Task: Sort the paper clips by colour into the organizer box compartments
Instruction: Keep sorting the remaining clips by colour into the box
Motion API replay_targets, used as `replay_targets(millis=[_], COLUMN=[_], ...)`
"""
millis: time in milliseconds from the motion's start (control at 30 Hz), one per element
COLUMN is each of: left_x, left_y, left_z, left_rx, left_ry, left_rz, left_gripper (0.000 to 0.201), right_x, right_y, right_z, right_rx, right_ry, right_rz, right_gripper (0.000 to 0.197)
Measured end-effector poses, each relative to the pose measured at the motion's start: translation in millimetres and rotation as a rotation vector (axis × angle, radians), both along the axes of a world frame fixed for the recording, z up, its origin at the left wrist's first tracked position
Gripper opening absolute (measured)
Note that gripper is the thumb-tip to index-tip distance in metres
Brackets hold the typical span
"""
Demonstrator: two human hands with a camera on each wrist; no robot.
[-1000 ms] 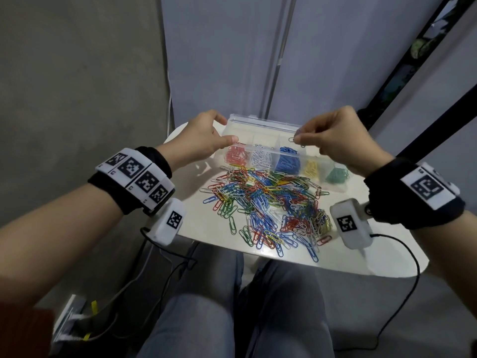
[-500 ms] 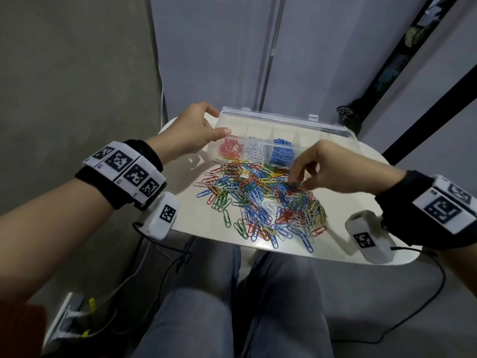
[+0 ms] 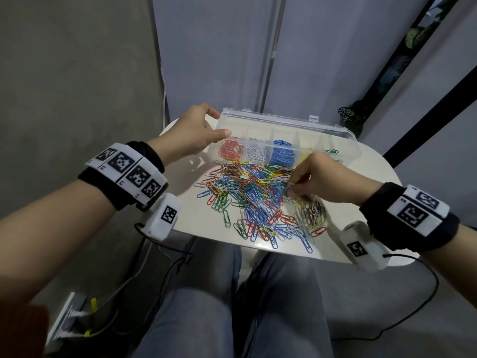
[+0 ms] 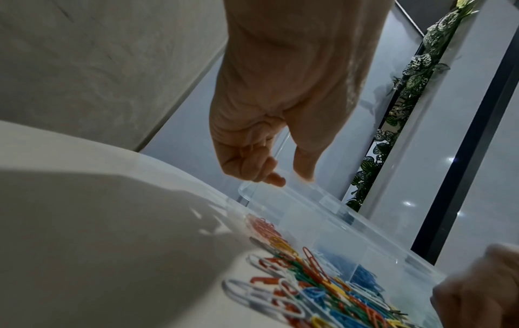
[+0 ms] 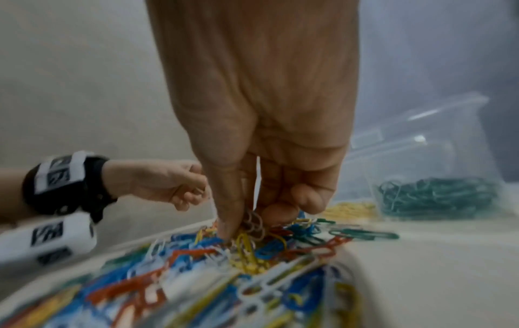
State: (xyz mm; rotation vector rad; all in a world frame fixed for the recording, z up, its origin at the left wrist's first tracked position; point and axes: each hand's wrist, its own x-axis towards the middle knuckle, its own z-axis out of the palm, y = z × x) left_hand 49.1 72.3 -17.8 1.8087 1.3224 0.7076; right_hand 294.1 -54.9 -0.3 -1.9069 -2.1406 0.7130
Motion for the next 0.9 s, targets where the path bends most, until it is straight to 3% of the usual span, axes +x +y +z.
replay_targets(millis=[167, 233, 333, 433, 567, 667, 900], left_x=[2.4, 3.8, 10.6, 21.0, 31.0, 34.4, 34.2], left_y=[-2.7, -4.8, -18.1, -41.3, -60.0, -65.1, -67.6], left_z=[4.9, 6.3, 12.4, 20.3, 13.6, 7.2, 5.3], left_rx=[0.143, 0.310, 0.432, 0.265, -0.021, -0.100, -0.211], left_ry=[0.089, 0.150, 0.061, -0.046, -0.014, -0.048, -0.151], left_rz=[0.037, 0.071, 0.022, -0.139, -0.327, -0.350, -0.296], left_gripper=[0.054, 0.055, 0.044, 0.029, 0.030, 0.025, 0.012], right_x=[-0.8, -1.5, -3.7, -11.3, -23.7, -33.0, -41.5], right_y=[3.4, 5.5, 8.6, 11.6, 14.0, 13.8, 11.6], right_z=[7.5, 9.7, 11.4, 9.6, 5.9, 5.3, 5.8], right_rx=[-0.067, -0.115, -0.224, -0.296, -0.328, -0.340, -0.384], right_ry=[0.548, 0.694, 0.848, 0.946, 1.027, 1.067, 1.154], right_rz=[-0.309, -0.373, -0.429, -0.469, -0.504, -0.528, -0.546], right_gripper=[0.007, 0.014, 0.024, 0.026, 0.024, 0.003, 0.006])
